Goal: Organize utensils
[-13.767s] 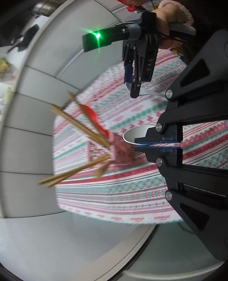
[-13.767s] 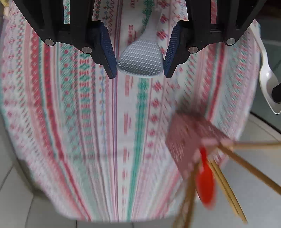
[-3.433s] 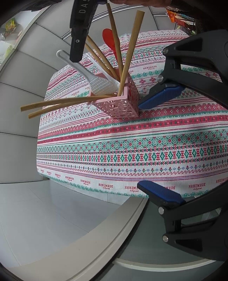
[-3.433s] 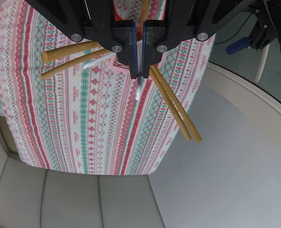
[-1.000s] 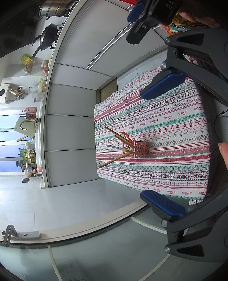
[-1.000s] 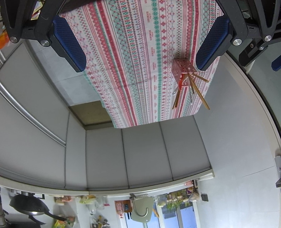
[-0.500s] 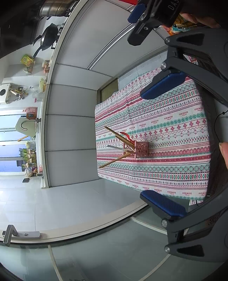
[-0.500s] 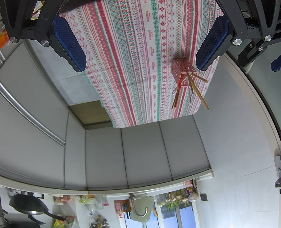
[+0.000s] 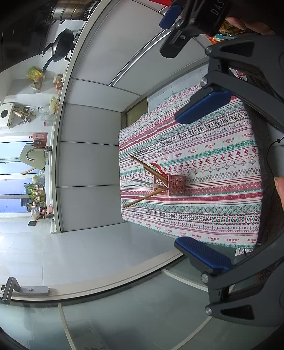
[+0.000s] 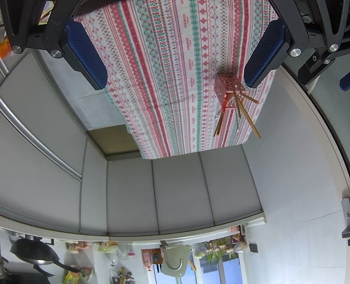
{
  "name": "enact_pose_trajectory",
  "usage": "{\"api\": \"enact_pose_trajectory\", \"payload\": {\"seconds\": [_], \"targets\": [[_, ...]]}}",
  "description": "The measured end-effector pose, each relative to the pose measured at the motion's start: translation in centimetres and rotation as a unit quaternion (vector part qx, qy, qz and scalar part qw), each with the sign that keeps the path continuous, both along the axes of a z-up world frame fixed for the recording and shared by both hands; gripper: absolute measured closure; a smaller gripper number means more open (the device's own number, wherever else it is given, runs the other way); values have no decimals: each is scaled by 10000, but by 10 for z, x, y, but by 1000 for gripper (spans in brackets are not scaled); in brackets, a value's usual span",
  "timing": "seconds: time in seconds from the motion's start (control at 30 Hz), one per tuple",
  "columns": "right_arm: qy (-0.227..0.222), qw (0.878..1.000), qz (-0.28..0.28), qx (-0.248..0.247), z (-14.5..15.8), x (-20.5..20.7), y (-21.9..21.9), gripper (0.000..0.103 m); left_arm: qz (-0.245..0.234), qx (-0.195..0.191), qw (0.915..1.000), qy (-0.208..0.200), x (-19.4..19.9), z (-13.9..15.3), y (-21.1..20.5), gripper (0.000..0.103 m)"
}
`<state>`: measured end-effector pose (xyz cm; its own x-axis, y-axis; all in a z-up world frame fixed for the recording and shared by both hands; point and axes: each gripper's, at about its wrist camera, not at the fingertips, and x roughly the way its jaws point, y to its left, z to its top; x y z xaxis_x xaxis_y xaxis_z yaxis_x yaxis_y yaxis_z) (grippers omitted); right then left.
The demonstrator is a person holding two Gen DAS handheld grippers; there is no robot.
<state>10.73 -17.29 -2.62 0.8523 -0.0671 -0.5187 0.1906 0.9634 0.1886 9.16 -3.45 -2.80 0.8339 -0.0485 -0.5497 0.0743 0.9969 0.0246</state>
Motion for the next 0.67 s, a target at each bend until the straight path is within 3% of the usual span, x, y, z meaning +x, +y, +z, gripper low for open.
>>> {"api": "enact_pose_trajectory", "payload": {"seconds": [0.67], "targets": [[7, 10000, 24, -21, 0, 0, 2, 1, 36, 5, 10000, -21, 0, -3, 2, 1]]}}
